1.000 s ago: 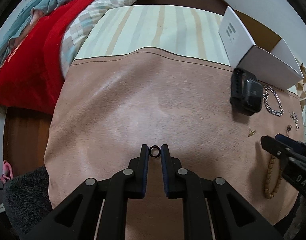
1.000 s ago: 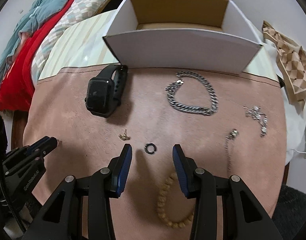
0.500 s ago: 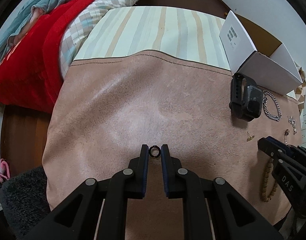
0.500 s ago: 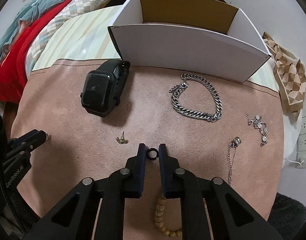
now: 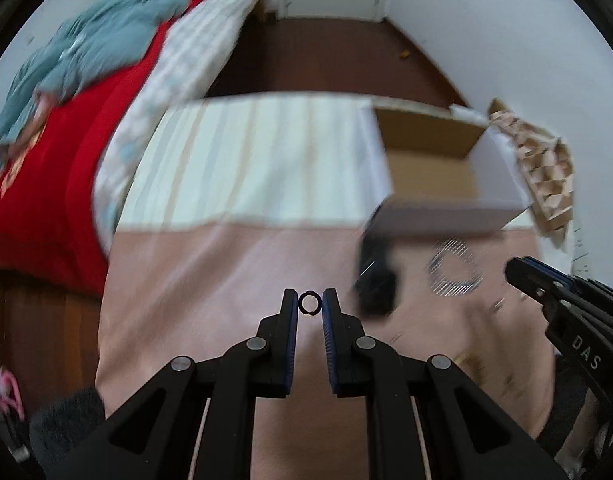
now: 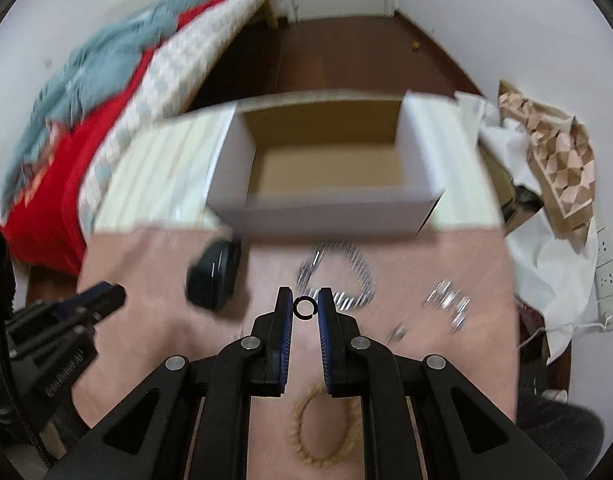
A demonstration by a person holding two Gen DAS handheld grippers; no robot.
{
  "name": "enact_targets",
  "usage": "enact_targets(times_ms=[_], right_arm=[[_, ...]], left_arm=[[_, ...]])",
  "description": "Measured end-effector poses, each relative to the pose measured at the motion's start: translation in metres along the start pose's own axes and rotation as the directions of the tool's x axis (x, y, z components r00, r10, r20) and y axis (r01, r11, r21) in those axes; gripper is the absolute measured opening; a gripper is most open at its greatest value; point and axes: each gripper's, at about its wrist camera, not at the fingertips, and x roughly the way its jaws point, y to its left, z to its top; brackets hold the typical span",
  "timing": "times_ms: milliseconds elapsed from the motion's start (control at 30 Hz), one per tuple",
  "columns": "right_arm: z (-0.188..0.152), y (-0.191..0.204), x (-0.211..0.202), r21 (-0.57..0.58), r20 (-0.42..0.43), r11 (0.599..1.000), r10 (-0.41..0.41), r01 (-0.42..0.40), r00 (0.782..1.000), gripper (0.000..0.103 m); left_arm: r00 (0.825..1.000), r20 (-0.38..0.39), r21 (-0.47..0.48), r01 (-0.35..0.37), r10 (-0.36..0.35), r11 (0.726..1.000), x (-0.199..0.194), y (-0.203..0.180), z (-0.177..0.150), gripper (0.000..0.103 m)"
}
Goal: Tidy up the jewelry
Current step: 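Carry both black rings over the white box and open both tools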
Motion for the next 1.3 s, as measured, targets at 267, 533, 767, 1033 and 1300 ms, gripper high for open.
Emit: enact_targets(times_ms=[267,533,767,1033,1300], right_arm=[[0.087,-0.047,-0.006,0.007,0.084,0.999,0.046,-0.047,0.995,0.013],[0.124,-0.079,0.052,0.085,-0.055,0.982,0.171,-0.166,0.984,0.013],[0.121,-0.079,0.077,0.114,-0.092,0.970,0.228,-0.217,0.969,0.014],[0.122,-0.077,0.073,0.126,-0.080,0.973,0.206,-0.195,0.975,0.044],[0.111,-0.069,0.036,0.058,0.016,0.998,-0.002,0.001,1.000,0.066]], left_arm=[[0.992,0.066,0.061,0.100,-0.104,0.993,-0.002,-0.053,0.078,0.010],[0.977,-0.058,0.004,0.208,-0.207,0.978,0.053,-0.065,0.129,0.010],[0.969,-0.109,-0.032,0.219,-0.222,0.975,0.070,-0.061,0.138,0.011],[0.983,-0.064,-0.036,0.167,-0.169,0.985,0.059,-0.055,0.147,0.047],[0.997,0.064,-0.016,0.041,-0.040,0.999,0.025,-0.036,0.129,0.086]])
